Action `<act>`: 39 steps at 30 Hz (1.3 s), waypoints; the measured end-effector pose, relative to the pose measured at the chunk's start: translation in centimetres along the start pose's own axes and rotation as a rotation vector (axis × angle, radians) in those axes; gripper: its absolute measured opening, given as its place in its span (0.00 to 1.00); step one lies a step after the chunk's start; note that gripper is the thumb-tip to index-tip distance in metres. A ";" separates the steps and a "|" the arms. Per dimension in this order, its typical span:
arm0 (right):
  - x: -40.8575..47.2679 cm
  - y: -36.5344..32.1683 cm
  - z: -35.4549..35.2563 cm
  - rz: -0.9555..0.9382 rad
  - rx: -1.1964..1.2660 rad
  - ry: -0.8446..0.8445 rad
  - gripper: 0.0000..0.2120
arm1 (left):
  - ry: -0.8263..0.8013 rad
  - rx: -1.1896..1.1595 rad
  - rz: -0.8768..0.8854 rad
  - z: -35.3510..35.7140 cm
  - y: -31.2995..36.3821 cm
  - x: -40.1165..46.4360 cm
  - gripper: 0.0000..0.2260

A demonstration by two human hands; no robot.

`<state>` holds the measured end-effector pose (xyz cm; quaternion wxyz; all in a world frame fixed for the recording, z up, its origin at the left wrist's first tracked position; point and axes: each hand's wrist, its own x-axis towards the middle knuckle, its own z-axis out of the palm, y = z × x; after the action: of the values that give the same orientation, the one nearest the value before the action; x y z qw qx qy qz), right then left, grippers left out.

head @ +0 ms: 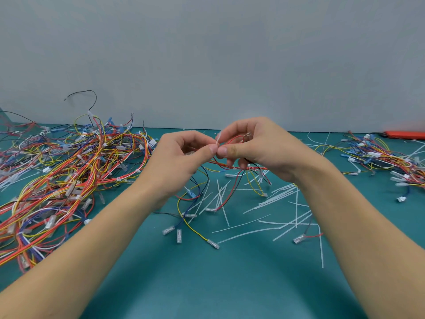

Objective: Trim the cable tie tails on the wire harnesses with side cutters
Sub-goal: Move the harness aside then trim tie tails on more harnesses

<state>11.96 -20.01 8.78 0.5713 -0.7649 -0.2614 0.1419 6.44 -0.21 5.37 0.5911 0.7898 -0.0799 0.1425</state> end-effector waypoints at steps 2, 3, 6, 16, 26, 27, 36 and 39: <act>-0.1 -0.2 -0.3 -0.008 -0.090 0.034 0.06 | -0.045 0.039 0.011 -0.1 0.1 0.0 0.02; -0.1 -0.3 -0.4 -0.011 -0.139 0.046 0.05 | -0.058 0.071 0.007 -0.1 0.2 0.0 0.02; -0.5 -1.0 -0.9 -0.006 -0.269 0.005 0.03 | -0.121 0.218 0.013 0.1 0.5 -0.3 0.05; -1.8 -3.1 -2.4 -0.100 -0.197 0.000 0.04 | -0.111 0.219 0.233 0.3 1.7 -0.8 0.03; -3.6 -3.9 -2.9 0.178 -0.710 -0.372 0.03 | -0.440 0.323 0.169 2.7 1.1 -2.6 0.08; -3.4 -3.6 -2.5 0.226 -0.775 -0.395 0.04 | -0.429 0.404 0.204 3.5 0.5 -3.0 0.08; -6.5 2.8 -0.1 0.144 -0.657 -0.059 0.05 | -0.231 0.662 0.267 5.6 -3.2 -4.1 0.06; -8.0 5.0 0.9 0.057 -0.562 0.088 0.08 | -0.232 0.650 0.270 5.7 -3.6 -4.3 0.05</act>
<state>6.10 -24.81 3.09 0.3437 -0.9057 -0.2439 0.0463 4.21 -4.86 -0.72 0.2721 0.9296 -0.2003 0.1469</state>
